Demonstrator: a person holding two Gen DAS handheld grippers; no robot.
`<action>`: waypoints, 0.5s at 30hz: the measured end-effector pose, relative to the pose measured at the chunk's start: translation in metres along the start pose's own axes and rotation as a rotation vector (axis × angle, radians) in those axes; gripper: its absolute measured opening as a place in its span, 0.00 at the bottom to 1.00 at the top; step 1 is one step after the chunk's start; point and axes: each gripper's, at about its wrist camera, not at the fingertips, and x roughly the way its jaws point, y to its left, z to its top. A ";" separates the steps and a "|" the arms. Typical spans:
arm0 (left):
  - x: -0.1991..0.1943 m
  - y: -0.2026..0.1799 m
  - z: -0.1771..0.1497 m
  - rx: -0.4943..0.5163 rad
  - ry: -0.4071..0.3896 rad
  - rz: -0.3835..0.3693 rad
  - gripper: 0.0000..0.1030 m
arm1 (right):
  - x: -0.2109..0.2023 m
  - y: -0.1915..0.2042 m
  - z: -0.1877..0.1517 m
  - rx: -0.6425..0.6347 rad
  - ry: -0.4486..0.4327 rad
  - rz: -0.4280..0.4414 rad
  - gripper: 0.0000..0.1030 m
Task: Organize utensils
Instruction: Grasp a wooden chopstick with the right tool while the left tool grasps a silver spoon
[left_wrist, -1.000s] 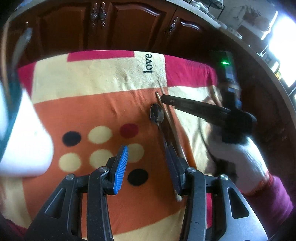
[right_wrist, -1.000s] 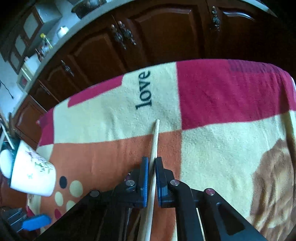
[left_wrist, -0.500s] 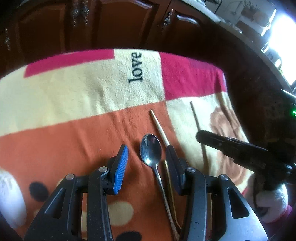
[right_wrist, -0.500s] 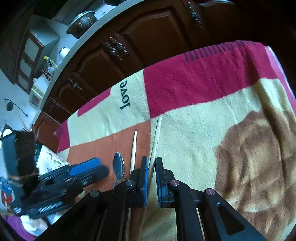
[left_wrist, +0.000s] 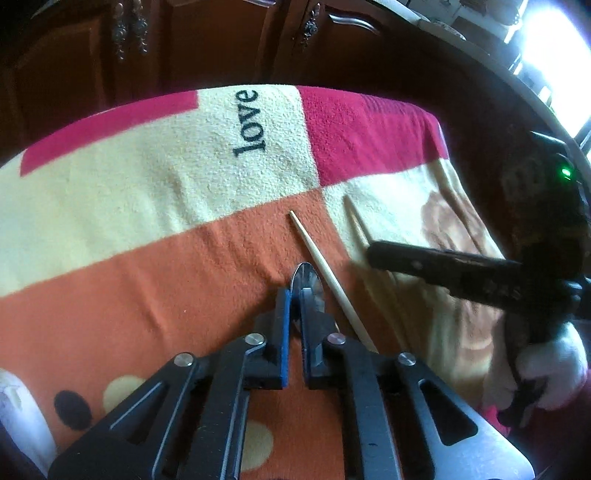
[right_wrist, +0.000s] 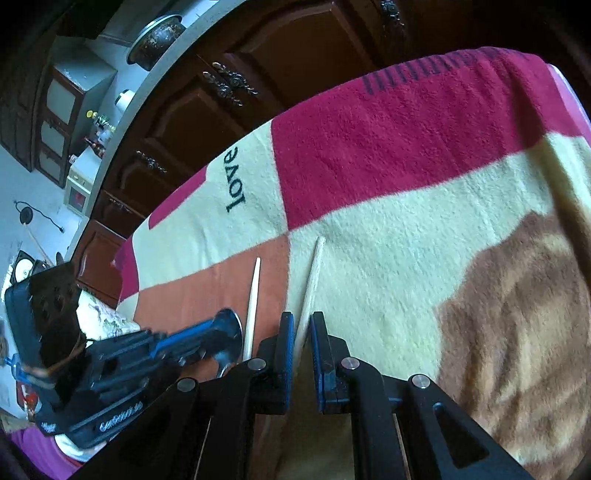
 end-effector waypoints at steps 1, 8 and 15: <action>-0.004 0.001 0.000 -0.007 -0.003 -0.001 0.01 | 0.002 0.001 0.002 -0.003 0.002 0.000 0.08; -0.037 0.010 -0.011 -0.075 -0.032 -0.022 0.01 | 0.000 0.024 0.003 -0.083 -0.007 -0.087 0.07; -0.100 0.011 -0.028 -0.068 -0.129 -0.052 0.01 | -0.070 0.057 -0.025 -0.121 -0.151 -0.045 0.05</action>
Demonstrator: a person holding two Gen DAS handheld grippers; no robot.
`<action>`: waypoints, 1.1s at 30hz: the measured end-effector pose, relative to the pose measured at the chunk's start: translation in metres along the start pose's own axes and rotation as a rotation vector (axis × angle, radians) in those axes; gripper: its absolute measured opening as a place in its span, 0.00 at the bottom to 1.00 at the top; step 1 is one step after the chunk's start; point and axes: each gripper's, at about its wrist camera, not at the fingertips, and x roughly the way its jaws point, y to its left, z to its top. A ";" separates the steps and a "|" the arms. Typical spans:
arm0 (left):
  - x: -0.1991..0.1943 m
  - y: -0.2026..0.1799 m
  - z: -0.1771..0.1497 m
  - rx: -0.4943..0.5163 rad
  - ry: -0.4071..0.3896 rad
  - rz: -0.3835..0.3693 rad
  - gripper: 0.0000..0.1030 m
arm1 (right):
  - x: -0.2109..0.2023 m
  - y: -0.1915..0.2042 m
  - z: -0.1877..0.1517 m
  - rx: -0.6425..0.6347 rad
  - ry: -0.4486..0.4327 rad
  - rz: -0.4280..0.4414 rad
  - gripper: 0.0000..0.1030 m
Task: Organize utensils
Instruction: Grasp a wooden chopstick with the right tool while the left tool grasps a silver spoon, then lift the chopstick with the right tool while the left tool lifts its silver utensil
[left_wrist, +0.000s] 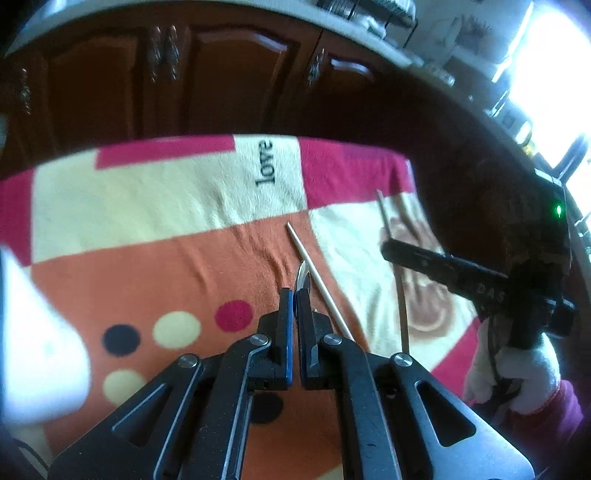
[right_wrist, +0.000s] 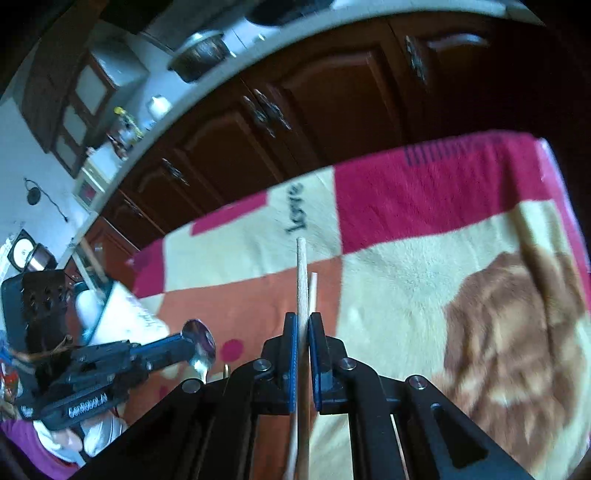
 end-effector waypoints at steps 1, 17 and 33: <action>-0.008 0.001 0.000 -0.002 -0.014 0.002 0.01 | -0.007 0.005 -0.002 -0.007 -0.012 -0.002 0.05; -0.113 0.015 -0.009 0.001 -0.180 0.064 0.01 | -0.072 0.084 -0.018 -0.096 -0.133 0.018 0.05; -0.090 0.020 -0.042 -0.036 -0.038 0.109 0.01 | -0.074 0.108 -0.023 -0.127 -0.139 0.043 0.05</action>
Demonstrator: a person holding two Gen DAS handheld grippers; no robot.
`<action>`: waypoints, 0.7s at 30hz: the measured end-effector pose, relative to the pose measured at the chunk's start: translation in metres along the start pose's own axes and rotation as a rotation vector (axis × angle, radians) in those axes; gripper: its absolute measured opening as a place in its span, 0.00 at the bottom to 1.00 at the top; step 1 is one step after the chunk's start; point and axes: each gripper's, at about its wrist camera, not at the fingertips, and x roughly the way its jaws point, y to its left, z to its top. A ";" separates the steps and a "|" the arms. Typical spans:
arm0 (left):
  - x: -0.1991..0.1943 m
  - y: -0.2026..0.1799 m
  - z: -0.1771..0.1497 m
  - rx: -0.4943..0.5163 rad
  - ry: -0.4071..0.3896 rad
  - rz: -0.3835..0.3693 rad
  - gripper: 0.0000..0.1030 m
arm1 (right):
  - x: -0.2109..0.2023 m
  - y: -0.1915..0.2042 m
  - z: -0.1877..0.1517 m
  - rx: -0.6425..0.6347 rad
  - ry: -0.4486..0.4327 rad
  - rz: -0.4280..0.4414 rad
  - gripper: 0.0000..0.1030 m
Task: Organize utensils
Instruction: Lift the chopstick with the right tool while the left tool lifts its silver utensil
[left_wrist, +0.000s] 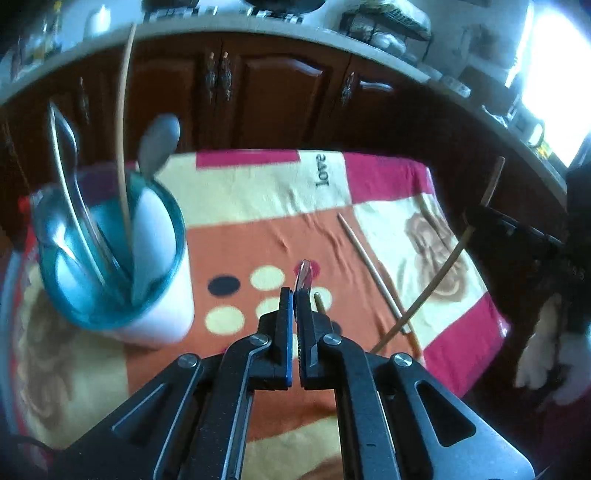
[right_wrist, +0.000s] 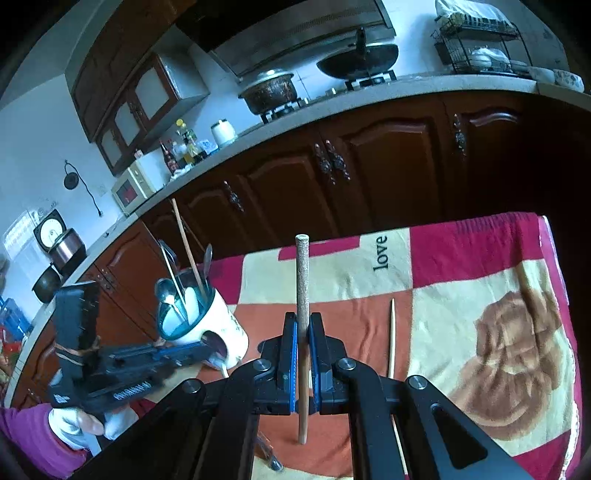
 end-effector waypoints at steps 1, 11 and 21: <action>-0.007 0.000 0.002 -0.032 -0.013 -0.051 0.01 | 0.001 0.000 0.000 -0.001 0.004 -0.005 0.05; 0.016 -0.007 0.008 0.022 0.019 0.039 0.00 | -0.017 -0.016 -0.001 0.041 -0.036 -0.015 0.05; -0.018 0.002 0.022 0.009 -0.061 0.041 0.00 | -0.025 -0.020 0.007 0.052 -0.068 -0.015 0.05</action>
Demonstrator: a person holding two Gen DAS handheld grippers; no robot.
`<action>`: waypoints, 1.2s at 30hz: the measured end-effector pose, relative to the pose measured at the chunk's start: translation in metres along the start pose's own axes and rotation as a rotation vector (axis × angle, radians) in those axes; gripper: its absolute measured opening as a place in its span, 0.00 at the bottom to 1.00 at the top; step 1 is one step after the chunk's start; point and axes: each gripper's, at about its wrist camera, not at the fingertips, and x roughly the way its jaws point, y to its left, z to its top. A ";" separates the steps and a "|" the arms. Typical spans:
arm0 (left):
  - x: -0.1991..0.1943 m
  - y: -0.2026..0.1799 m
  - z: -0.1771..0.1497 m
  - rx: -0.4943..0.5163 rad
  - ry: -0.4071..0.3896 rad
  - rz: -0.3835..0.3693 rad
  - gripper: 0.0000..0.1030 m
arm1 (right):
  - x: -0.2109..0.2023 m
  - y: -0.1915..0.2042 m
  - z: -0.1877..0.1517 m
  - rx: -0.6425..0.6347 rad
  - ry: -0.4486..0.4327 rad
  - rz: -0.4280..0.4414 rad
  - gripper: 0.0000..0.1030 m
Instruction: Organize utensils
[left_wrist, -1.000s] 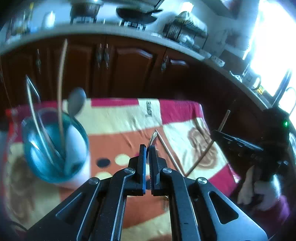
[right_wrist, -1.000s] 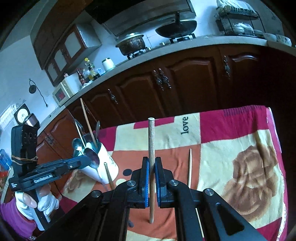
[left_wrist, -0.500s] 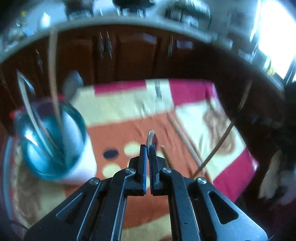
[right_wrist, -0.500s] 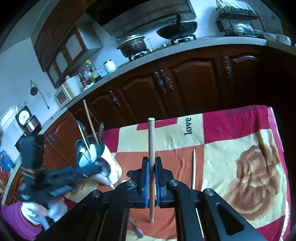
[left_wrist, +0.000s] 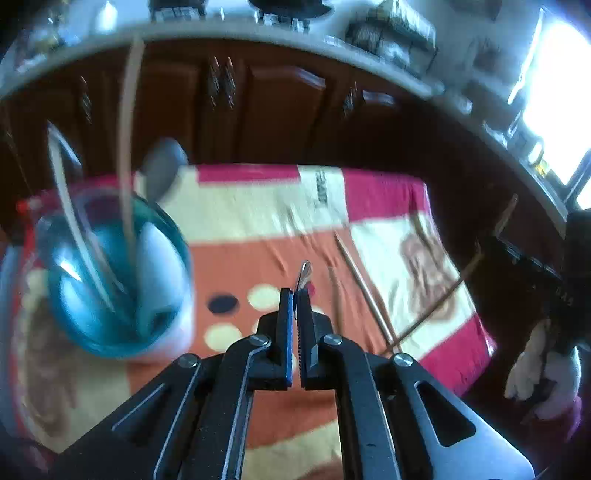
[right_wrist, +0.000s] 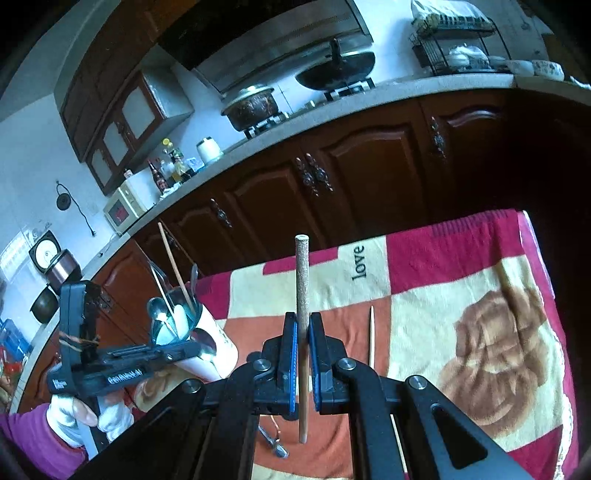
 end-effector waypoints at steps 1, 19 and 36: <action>0.002 -0.003 -0.001 0.034 -0.001 0.033 0.00 | -0.002 0.001 0.001 -0.002 -0.005 0.004 0.05; -0.005 -0.013 -0.010 0.037 0.007 0.024 0.02 | 0.036 0.030 -0.013 -0.025 -0.009 -0.010 0.06; -0.030 -0.005 -0.019 0.032 -0.013 -0.013 0.04 | 0.082 -0.002 -0.053 -0.072 0.121 -0.199 0.15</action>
